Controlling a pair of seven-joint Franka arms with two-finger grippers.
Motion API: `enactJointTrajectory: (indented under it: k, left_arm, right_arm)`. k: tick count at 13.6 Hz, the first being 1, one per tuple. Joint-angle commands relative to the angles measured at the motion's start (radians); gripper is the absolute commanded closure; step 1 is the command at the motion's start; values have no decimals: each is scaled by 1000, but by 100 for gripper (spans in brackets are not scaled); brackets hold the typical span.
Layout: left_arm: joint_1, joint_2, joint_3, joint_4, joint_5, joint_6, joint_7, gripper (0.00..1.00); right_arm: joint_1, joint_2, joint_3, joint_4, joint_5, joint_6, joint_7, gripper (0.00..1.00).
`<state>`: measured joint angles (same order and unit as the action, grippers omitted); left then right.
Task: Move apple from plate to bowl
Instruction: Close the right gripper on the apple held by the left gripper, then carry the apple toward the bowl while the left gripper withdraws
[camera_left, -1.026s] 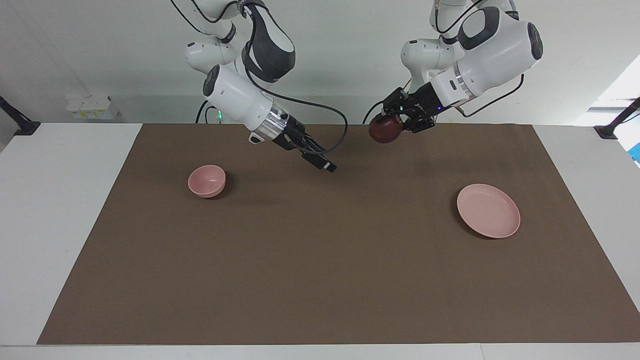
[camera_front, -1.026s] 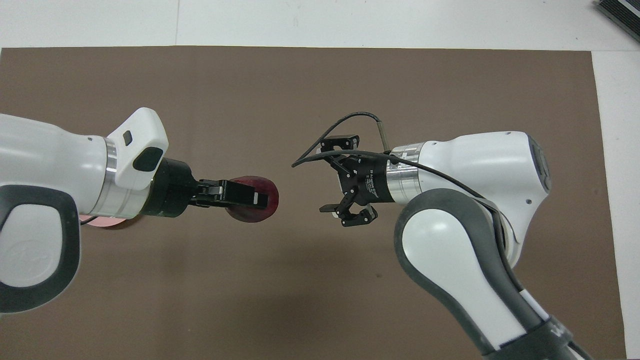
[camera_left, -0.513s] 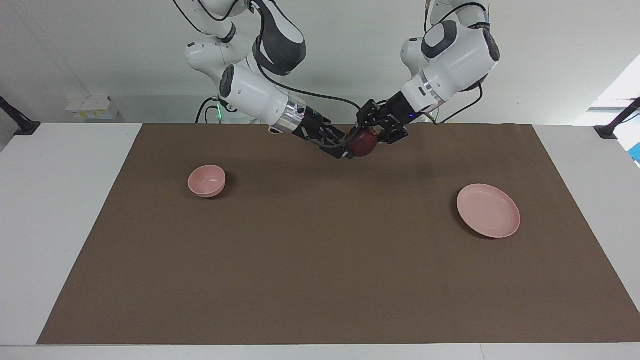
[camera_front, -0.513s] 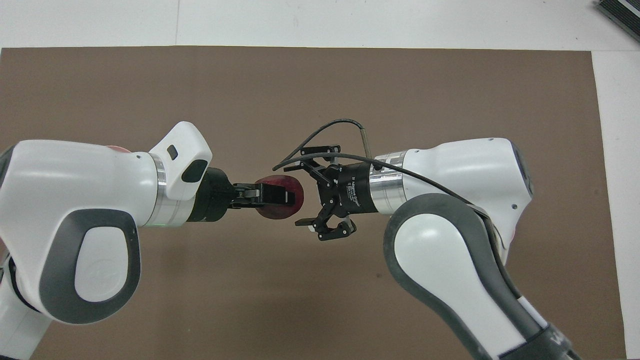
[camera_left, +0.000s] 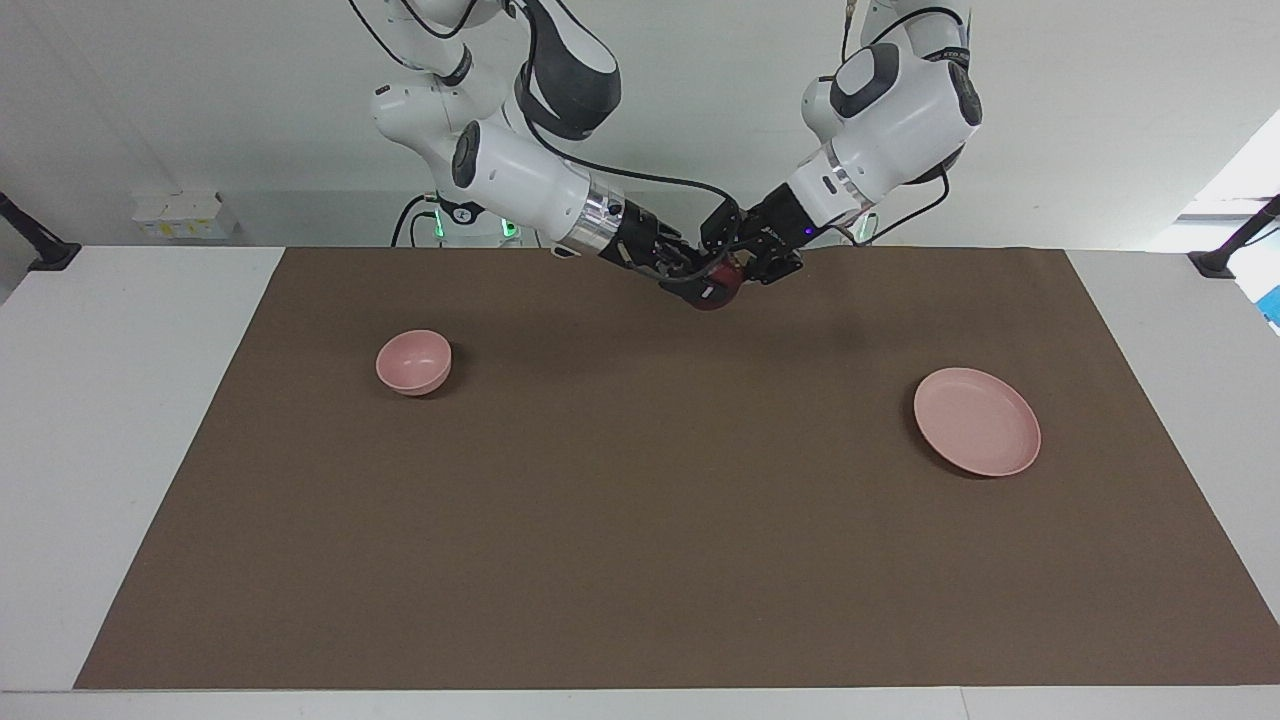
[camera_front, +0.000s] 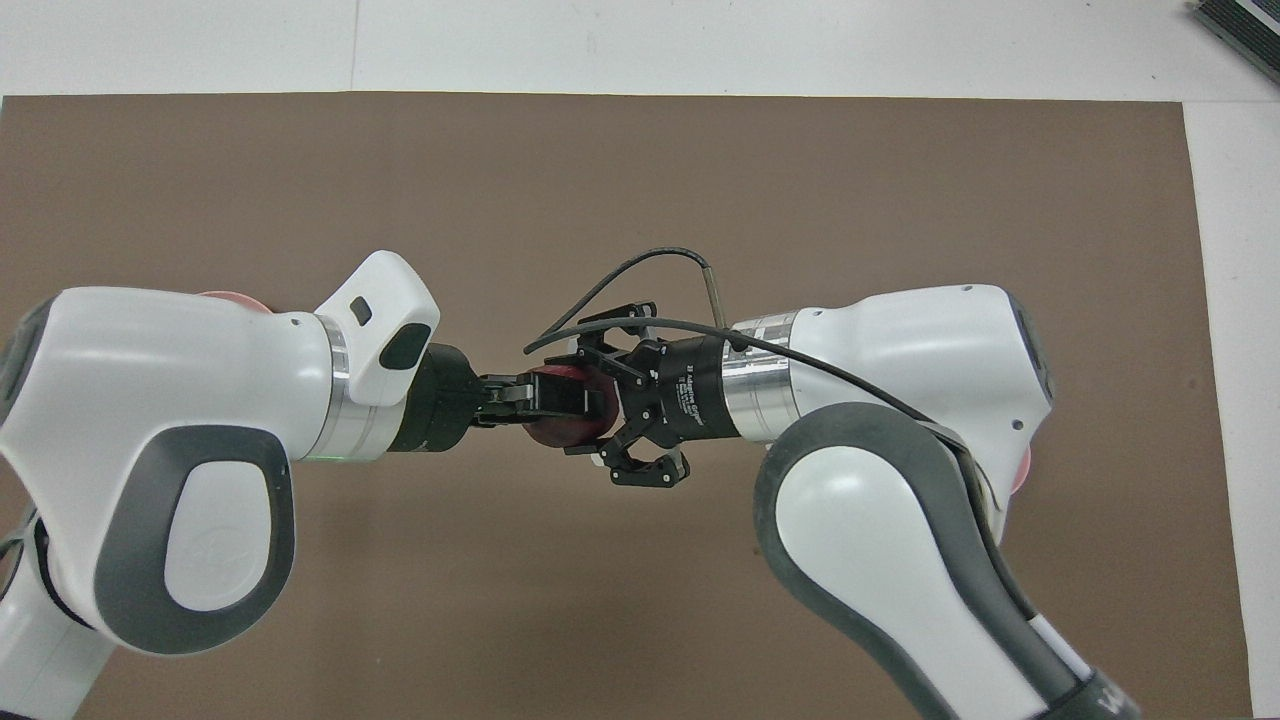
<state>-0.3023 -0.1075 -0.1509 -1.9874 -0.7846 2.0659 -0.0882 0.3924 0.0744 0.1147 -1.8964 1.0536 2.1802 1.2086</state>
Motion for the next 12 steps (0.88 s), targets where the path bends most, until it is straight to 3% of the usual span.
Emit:
enactJointTrajectory:
  k: [1,2,3,6,12]
  left_arm:
    - [-20,-38,13,-18,-25,-27,-57,100]
    - [-20,-37,13,-10,-19,-35,-100,82]
    - [-24,-31,13,2,-18,-38,-122,1]
    - [-11,-41,20,39,10,-94,-195,0]
    - [78,-58,42,208,482,-285,-245,0]
  right_arm:
    - [-9,-7,5,-3,17,-8,12,94]
    - [-13,-7,5,-3,17,-10,12,93]
    - [-18,-7,5,-3,17,-10,11,93]
    - [-26,-7,-4,-13,-4,-14,12,93]
    - [-160,-1,-3,-15,-289,-140,-58,94]
